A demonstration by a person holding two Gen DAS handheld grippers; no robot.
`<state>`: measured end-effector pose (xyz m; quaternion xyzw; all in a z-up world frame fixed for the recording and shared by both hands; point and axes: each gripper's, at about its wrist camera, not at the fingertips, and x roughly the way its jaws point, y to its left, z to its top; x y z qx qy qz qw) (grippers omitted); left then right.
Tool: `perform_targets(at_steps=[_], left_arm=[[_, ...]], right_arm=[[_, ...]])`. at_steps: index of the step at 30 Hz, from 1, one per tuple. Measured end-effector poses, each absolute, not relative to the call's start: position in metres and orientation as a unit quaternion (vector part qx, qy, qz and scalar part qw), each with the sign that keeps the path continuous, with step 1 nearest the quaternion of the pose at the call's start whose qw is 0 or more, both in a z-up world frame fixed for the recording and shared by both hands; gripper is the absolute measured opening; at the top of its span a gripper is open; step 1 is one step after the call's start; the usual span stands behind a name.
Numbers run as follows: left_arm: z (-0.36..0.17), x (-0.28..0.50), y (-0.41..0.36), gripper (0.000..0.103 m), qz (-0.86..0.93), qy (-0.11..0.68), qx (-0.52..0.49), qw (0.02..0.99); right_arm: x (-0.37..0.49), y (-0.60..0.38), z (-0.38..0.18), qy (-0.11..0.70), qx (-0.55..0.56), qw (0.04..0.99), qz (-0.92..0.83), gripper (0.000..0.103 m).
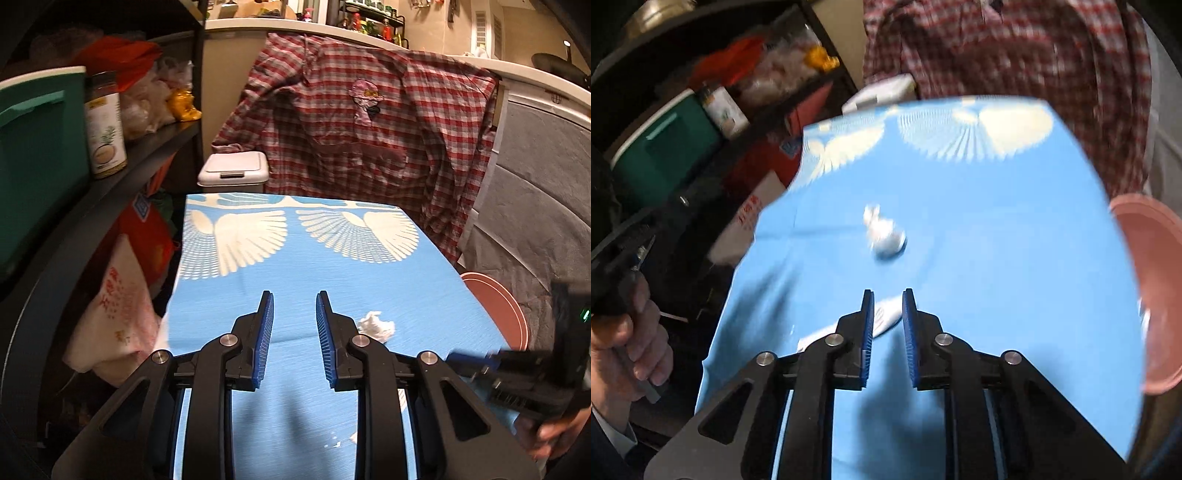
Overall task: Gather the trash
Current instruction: 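Move both grippers back over the tissue and toothpaste tube, then grasp the white tissue with the left gripper while the right gripper grasps the toothpaste tube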
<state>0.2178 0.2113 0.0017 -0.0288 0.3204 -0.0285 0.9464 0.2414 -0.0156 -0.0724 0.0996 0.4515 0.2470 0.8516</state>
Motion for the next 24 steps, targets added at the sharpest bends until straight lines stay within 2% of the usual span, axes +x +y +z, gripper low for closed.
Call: perform_targets(at_steps=[3,6,13,16,21,24], left_arm=[[0.003,0.215,0.222,0.024,-0.025,0.317,-0.034,0.947],[0.003,0.214,0.230,0.024,-0.024,0.314,-0.040,0.948],[0.003,0.211,0.234,0.024,-0.028,0.314,-0.037,0.948],[0.000,0.212,0.233,0.024,-0.034,0.319,-0.037,0.946],[-0.007,0.220,0.225,0.024,-0.044,0.329,-0.031,0.943],[-0.010,0.224,0.221,0.024,-0.049,0.332,-0.029,0.942]], right_arm=[[0.240,-0.002,-0.088,0.476,0.110,0.842,0.227,0.037],[0.241,0.013,-0.096,0.484,0.104,0.843,0.210,0.046],[0.255,0.030,-0.102,0.485,0.077,0.854,0.173,0.048],[0.258,0.035,-0.104,0.486,0.053,0.857,0.162,0.045],[0.264,0.029,-0.105,0.487,0.051,0.857,0.159,0.022],[0.267,0.023,-0.103,0.489,0.060,0.854,0.167,0.018]])
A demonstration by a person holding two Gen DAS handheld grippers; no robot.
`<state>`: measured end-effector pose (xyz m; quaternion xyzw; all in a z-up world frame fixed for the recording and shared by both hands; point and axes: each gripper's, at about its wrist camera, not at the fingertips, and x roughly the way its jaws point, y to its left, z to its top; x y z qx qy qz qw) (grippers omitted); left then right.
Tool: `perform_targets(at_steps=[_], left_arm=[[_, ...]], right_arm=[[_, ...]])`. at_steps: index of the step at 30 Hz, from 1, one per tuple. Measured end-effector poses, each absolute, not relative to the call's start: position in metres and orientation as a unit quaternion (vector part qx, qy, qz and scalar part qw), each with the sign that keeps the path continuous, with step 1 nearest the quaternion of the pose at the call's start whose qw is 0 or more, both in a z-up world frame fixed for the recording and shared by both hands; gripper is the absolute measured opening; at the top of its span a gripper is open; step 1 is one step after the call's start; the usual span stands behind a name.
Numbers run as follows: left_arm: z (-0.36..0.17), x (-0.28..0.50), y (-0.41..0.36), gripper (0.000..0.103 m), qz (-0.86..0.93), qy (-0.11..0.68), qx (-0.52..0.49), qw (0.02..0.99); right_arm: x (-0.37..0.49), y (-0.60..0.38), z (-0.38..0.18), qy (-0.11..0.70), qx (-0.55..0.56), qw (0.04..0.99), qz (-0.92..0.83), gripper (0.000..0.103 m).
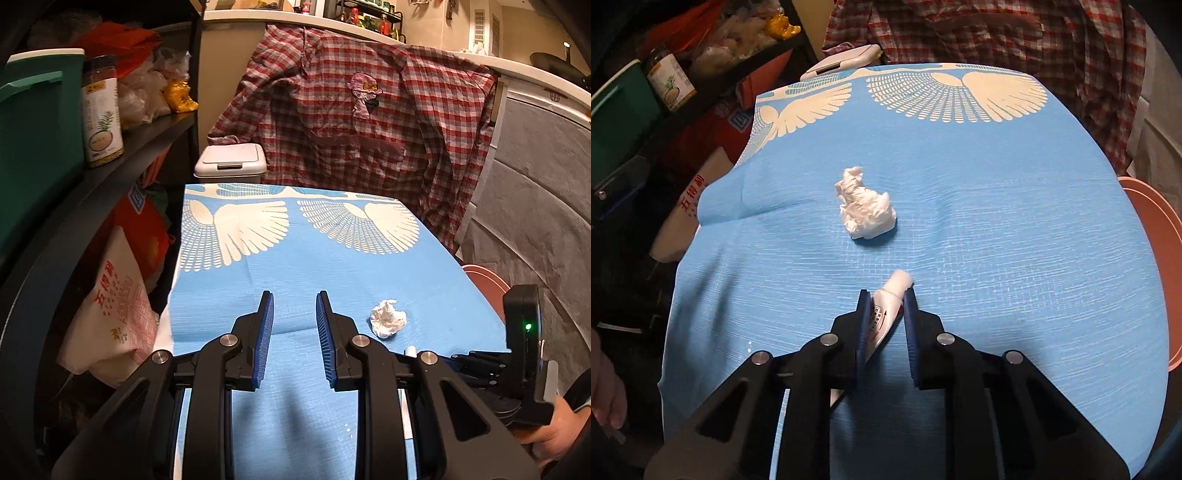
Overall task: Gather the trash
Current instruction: 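Grasp the white tissue with the left gripper while the right gripper grasps the toothpaste tube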
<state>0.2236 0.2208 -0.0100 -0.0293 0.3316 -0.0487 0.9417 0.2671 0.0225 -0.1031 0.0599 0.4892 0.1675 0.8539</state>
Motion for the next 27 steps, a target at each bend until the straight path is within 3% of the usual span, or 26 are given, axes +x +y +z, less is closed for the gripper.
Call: perform_targets(at_steps=[15,17,19,20,23,24,26,27], left_arm=[[-0.051,0.261,0.163,0.024,-0.117,0.387,-0.049,0.913],[-0.063,0.270,0.145,0.029,-0.124,0.400,-0.040,0.907],[-0.074,0.277,0.130,0.046,-0.128,0.412,-0.030,0.902],[-0.079,0.278,0.125,0.046,-0.130,0.416,-0.025,0.899],[-0.090,0.285,0.112,0.046,-0.129,0.432,-0.010,0.892],[-0.094,0.288,0.110,0.045,-0.125,0.439,-0.007,0.889],[-0.100,0.292,0.110,0.017,-0.114,0.452,-0.003,0.885],[-0.101,0.293,0.111,0.013,-0.111,0.456,-0.002,0.883]], right_arm=[[0.279,-0.036,-0.090,0.491,0.056,0.855,0.155,0.017],[0.280,-0.043,-0.091,0.491,0.050,0.855,0.160,0.018],[0.279,-0.046,-0.092,0.493,0.037,0.853,0.168,0.022],[0.278,-0.047,-0.092,0.493,0.033,0.853,0.170,0.027],[0.277,-0.049,-0.094,0.495,0.032,0.850,0.180,0.028],[0.277,-0.050,-0.095,0.494,0.031,0.849,0.182,0.028],[0.278,-0.049,-0.095,0.495,0.030,0.848,0.185,0.026],[0.278,-0.049,-0.095,0.496,0.032,0.847,0.189,0.022]])
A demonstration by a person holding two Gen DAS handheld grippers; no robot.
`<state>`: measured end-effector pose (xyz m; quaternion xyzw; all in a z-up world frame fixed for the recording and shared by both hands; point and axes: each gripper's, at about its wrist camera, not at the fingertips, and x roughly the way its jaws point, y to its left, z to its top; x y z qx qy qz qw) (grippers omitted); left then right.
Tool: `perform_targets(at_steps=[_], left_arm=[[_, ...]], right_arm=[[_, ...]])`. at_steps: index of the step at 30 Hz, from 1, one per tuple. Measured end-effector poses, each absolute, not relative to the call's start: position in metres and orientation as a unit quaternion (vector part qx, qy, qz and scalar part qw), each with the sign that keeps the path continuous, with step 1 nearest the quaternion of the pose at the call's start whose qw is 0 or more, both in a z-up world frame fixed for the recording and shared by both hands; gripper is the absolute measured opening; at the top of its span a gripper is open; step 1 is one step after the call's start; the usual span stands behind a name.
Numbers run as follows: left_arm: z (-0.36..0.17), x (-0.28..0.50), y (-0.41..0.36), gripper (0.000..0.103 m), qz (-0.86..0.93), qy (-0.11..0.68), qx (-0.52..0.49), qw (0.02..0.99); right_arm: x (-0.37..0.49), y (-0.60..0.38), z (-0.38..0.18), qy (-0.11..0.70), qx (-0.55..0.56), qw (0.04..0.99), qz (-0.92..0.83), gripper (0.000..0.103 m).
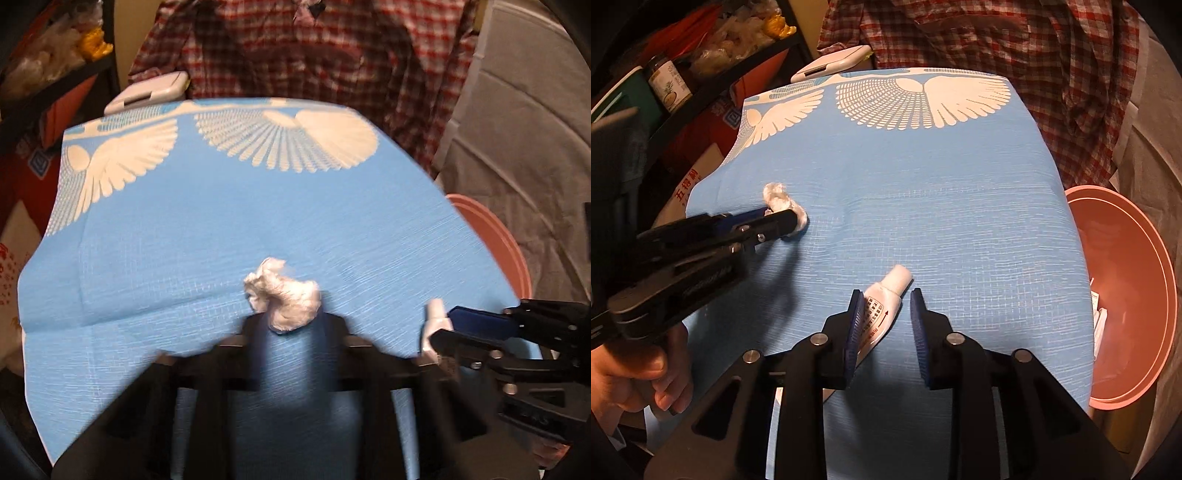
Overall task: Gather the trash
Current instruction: 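Grasp the white tissue with the left gripper while the right gripper grasps the toothpaste tube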
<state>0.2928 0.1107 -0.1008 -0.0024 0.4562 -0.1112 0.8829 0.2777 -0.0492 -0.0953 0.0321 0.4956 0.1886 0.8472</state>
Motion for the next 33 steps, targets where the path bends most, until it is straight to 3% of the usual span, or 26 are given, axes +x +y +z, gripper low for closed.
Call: perform_targets(at_steps=[8,13,14,20,23,24,26,33], left_arm=[[-0.074,0.250,0.131,0.011,-0.119,0.450,0.023,0.885],[-0.097,0.219,0.157,0.011,-0.115,0.507,0.033,0.854],[-0.102,0.214,0.157,0.011,-0.116,0.513,0.042,0.849],[-0.097,0.201,0.154,0.011,-0.121,0.528,0.047,0.839],[-0.100,0.198,0.155,0.011,-0.121,0.542,0.047,0.830],[-0.101,0.197,0.158,0.011,-0.117,0.547,0.046,0.828],[-0.103,0.195,0.162,0.011,-0.110,0.548,0.043,0.828],[-0.106,0.202,0.169,0.011,-0.097,0.536,0.027,0.838]], right_arm=[[0.279,-0.049,-0.094,0.501,0.047,0.843,0.191,0.015],[0.273,-0.044,-0.089,0.502,0.045,0.842,0.192,0.007],[0.271,-0.043,-0.088,0.502,0.044,0.842,0.193,0.000],[0.265,-0.042,-0.092,0.514,0.052,0.835,0.189,0.001],[0.264,-0.038,-0.090,0.515,0.049,0.836,0.184,0.011],[0.264,-0.038,-0.090,0.514,0.048,0.837,0.179,0.034],[0.264,-0.034,-0.088,0.508,0.042,0.843,0.172,0.054],[0.269,-0.015,-0.096,0.503,-0.010,0.850,0.153,0.052]])
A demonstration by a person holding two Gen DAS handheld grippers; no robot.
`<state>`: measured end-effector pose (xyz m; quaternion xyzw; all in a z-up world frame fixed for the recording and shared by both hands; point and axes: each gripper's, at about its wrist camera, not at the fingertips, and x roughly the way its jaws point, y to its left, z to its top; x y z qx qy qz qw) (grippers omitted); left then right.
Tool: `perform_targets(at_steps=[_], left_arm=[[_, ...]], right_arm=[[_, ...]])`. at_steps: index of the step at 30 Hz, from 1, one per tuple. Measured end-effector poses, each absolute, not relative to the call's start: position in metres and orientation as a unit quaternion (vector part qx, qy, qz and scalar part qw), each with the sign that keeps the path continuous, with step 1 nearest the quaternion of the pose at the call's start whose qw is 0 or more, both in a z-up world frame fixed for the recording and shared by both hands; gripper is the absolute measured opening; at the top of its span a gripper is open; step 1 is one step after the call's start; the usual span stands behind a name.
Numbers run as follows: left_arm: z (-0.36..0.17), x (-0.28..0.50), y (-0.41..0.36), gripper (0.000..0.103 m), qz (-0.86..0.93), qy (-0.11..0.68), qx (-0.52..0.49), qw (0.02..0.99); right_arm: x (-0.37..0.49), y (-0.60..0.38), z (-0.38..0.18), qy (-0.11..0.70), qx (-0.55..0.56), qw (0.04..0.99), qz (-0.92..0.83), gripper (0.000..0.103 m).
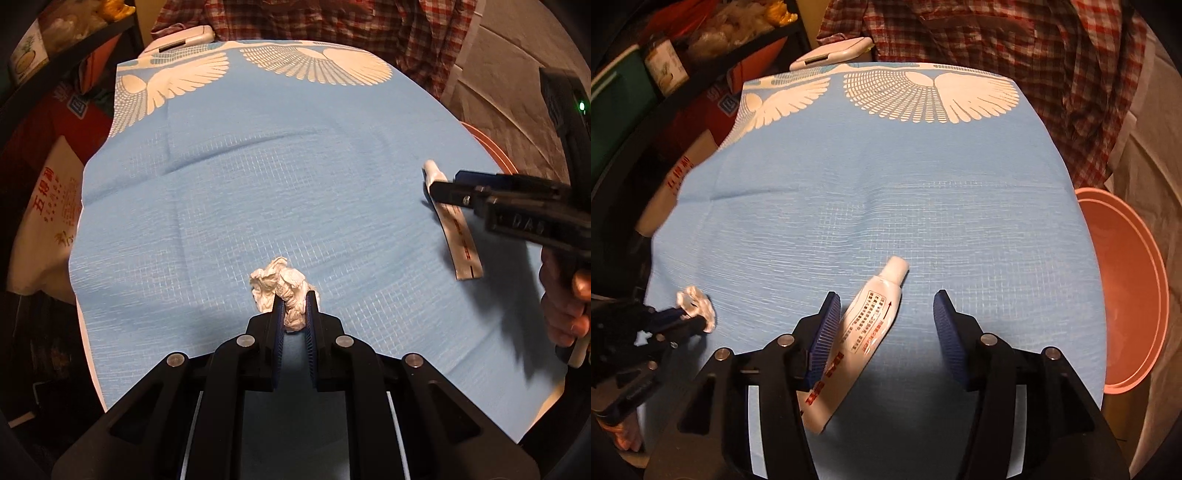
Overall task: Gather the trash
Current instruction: 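Grasp the white tissue with the left gripper while the right gripper grasps the toothpaste tube, then carry tissue and toothpaste tube over the pink bin and open both grippers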
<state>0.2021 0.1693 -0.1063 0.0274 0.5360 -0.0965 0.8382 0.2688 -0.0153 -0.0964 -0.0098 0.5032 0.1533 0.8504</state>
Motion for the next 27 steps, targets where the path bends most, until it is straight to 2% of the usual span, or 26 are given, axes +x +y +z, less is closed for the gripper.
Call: perform_targets(at_steps=[1,4,7,8,11,18,27], left_arm=[[-0.107,0.204,0.170,0.011,-0.096,0.535,0.025,0.839],[-0.108,0.210,0.172,0.011,-0.095,0.531,0.021,0.842],[-0.106,0.215,0.179,0.011,-0.089,0.524,0.012,0.847],[-0.105,0.216,0.183,0.011,-0.086,0.521,0.009,0.849],[-0.098,0.218,0.193,0.011,-0.068,0.508,0.007,0.859],[-0.070,0.219,0.208,0.011,-0.052,0.467,-0.016,0.883],[-0.040,0.210,0.184,0.011,-0.066,0.431,-0.019,0.900]], right_arm=[[0.269,-0.013,-0.098,0.502,-0.019,0.851,0.150,0.051],[0.268,-0.010,-0.102,0.498,-0.039,0.854,0.142,0.032],[0.266,-0.009,-0.103,0.494,-0.049,0.856,0.142,0.031],[0.265,-0.009,-0.102,0.493,-0.050,0.857,0.143,0.027],[0.264,-0.012,-0.097,0.491,-0.040,0.857,0.153,0.004],[0.264,-0.022,-0.083,0.477,-0.014,0.860,0.179,0.004],[0.262,-0.058,-0.053,0.454,0.051,0.864,0.210,0.004]])
